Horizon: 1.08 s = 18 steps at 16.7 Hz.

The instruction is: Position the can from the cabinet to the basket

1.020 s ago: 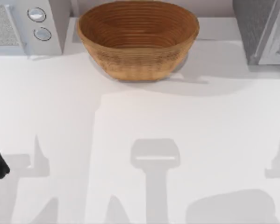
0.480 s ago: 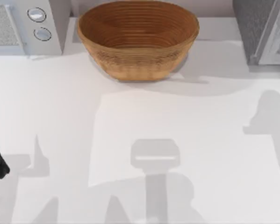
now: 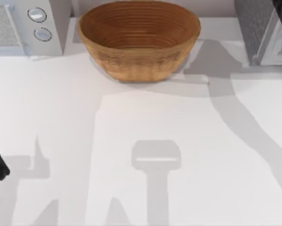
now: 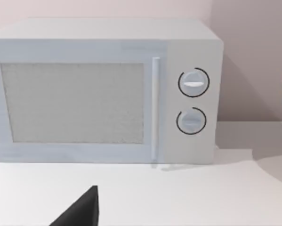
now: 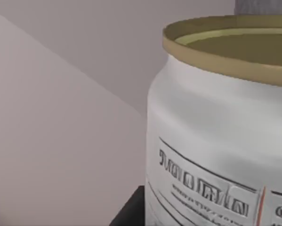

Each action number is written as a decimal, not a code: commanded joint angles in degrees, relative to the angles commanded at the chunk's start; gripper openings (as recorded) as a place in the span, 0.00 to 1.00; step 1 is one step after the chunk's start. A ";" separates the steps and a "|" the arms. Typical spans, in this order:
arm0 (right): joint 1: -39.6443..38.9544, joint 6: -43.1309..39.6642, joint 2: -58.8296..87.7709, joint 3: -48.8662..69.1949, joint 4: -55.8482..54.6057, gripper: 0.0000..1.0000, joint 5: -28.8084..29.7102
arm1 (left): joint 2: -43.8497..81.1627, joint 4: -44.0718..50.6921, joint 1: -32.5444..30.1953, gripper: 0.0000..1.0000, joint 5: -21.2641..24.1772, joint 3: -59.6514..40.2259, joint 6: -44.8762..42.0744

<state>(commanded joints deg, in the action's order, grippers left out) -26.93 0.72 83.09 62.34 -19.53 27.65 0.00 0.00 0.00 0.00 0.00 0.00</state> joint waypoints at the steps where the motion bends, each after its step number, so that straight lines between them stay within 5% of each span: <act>1: -1.80 0.04 5.35 4.22 -1.33 0.00 1.86 | 0.00 0.00 0.00 1.00 0.00 0.00 0.00; 9: -12.66 0.27 39.23 29.82 -9.34 0.00 13.13 | 0.00 0.00 0.00 1.00 0.00 0.00 0.00; 18: -14.39 0.44 45.02 34.00 -10.67 0.00 15.00 | 0.00 0.00 0.00 1.00 0.00 0.00 0.00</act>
<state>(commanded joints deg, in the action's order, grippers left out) -41.32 1.17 128.11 96.34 -30.20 42.65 0.00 0.00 0.00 0.00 0.00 0.00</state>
